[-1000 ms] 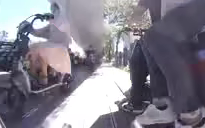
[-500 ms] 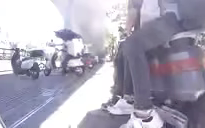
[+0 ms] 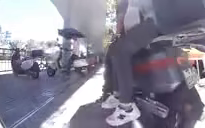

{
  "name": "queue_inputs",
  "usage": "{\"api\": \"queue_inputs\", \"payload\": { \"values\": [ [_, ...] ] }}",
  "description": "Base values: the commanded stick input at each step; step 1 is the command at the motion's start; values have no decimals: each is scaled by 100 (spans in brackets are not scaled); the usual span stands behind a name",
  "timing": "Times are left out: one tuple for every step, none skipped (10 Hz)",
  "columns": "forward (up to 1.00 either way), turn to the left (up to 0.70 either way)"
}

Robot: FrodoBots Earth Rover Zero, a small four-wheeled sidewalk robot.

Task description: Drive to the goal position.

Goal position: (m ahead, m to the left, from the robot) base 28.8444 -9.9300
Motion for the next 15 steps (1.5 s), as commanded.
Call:
{"api": "queue_inputs", "payload": {
  "values": [
    [54, -5],
    [67, -13],
    [41, -9],
    [6, -3],
    [0, 0],
    [-29, 0],
    [-45, 0],
    [-45, 0],
    [-45, 0],
    [-45, 0],
    [-45, 0],
    [-45, 0],
    [-45, 0],
    [-45, 0],
    [-45, 0]
  ]
}}
